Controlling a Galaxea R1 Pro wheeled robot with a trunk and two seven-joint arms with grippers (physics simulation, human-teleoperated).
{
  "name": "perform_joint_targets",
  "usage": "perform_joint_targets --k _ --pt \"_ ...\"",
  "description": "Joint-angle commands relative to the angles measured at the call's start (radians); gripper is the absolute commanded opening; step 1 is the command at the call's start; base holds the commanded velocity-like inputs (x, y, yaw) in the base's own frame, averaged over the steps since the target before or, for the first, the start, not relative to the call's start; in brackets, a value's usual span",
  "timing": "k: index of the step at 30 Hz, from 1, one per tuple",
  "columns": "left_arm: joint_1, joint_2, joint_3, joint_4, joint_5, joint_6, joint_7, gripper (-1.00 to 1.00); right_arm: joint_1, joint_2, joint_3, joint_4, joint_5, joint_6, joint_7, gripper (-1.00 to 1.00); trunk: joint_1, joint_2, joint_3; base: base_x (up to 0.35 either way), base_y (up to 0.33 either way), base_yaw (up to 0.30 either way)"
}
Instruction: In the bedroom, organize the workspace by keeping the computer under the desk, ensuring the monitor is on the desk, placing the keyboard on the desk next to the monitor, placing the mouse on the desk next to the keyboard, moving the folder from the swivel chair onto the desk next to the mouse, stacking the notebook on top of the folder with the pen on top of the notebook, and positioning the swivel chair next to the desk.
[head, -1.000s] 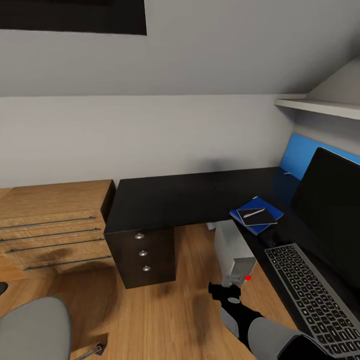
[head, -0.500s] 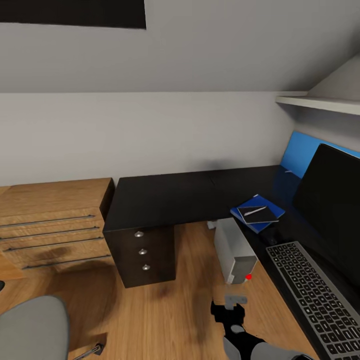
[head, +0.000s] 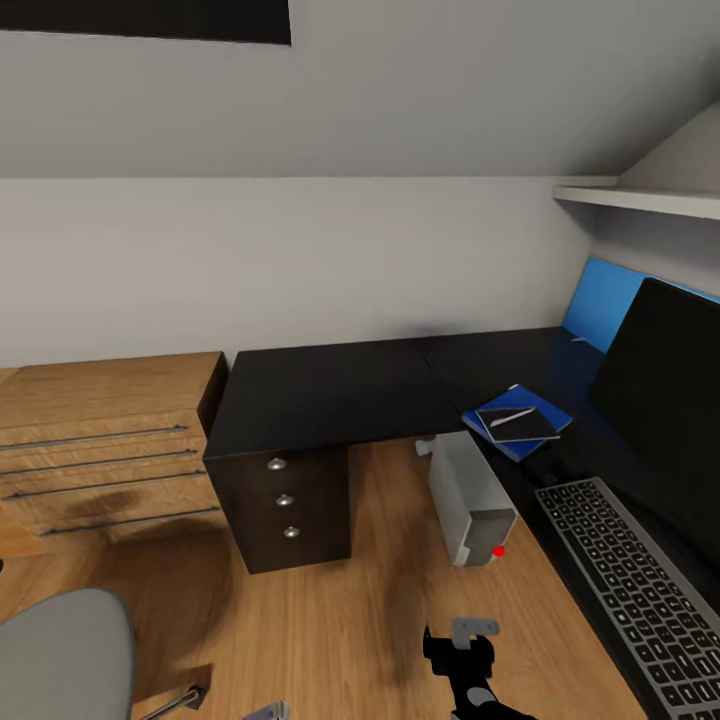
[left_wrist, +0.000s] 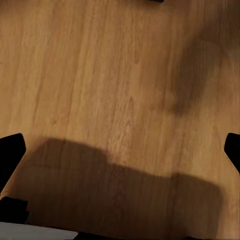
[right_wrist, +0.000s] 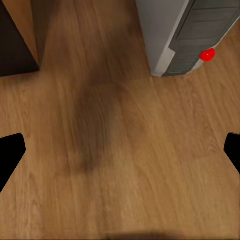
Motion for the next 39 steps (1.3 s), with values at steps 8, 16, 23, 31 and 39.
perform_joint_targets --k 8,16,23,31,39 --pt "-0.004 0.016 -0.01 0.056 0.006 -0.104 0.002 1.0 0.017 0.002 0.009 0.0 -0.006 -0.017 -0.002 1.0 0.031 -0.057 -0.026 0.0 0.0 0.0" --pt "-0.004 0.027 -0.013 0.087 0.002 -0.136 -0.001 1.0 0.019 0.001 0.008 0.001 -0.007 -0.019 -0.002 1.0 0.061 -0.113 -0.051 0.0 0.0 0.07" --pt "-0.004 0.029 -0.016 0.09 0.002 -0.184 -0.001 1.0 0.02 0.001 0.008 0.001 -0.008 -0.02 -0.002 1.0 0.088 -0.162 -0.073 0.0 0.0 0.233" --pt "-0.004 0.027 -0.02 0.09 0.001 -0.192 -0.001 1.0 0.02 0.001 0.008 0.001 -0.008 -0.02 -0.002 1.0 0.104 -0.19 -0.086 0.0 0.0 0.259" --pt "-0.004 0.026 -0.02 0.093 0.002 -0.191 -0.003 1.0 0.02 0.001 0.007 0.001 -0.008 -0.02 -0.002 1.0 0.107 -0.197 -0.089 0.0 0.0 0.262"
